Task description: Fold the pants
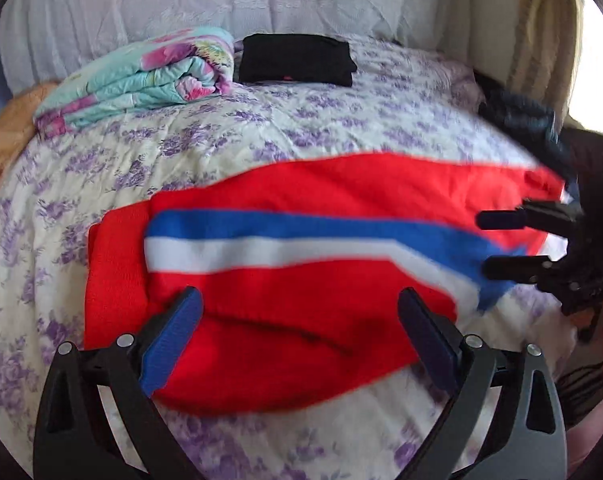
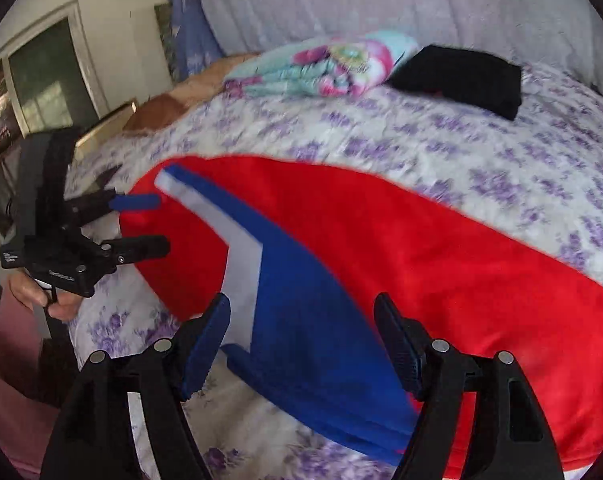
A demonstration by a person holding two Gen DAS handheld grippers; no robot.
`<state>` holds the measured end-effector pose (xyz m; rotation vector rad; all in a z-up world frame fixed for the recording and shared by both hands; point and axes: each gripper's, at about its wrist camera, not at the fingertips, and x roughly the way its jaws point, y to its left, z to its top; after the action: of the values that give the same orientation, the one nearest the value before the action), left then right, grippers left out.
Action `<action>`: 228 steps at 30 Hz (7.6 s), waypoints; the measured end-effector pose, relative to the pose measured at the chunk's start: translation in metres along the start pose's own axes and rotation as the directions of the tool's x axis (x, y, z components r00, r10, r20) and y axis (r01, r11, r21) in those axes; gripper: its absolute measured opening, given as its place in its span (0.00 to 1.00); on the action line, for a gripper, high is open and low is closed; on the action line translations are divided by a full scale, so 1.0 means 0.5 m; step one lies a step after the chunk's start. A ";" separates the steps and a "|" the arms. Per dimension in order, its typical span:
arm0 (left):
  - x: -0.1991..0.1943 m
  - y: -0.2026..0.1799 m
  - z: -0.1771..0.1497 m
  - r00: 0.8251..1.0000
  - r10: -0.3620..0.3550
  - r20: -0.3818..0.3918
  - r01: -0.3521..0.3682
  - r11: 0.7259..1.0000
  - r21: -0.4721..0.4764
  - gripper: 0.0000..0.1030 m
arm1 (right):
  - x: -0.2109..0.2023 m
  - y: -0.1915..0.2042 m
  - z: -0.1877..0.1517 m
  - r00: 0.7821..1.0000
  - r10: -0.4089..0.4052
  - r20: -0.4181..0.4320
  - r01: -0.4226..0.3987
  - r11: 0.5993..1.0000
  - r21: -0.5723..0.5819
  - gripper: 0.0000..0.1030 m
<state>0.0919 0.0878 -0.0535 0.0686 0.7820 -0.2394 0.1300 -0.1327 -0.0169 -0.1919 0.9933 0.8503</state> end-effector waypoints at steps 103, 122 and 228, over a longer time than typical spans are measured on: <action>0.125 -0.075 0.080 0.892 -0.440 -0.104 0.441 0.898 -0.012 0.96 | -0.220 -0.446 -0.135 0.979 -0.153 0.136 0.079 0.895 0.440 0.74; 0.104 -0.134 0.046 0.970 -0.206 -0.131 0.225 0.963 0.150 0.96 | -0.178 -0.189 -0.201 0.901 -0.428 0.073 0.413 0.896 0.164 0.82; 0.107 0.001 0.066 0.969 -0.246 -0.019 0.233 0.938 -0.256 0.66 | -0.077 -0.236 -0.031 0.975 -0.181 0.129 0.139 0.949 0.282 0.88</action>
<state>0.1516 0.0733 -0.0679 -0.2638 0.8662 -0.3685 0.1930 -0.2405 -0.0212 0.0280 0.9247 0.5633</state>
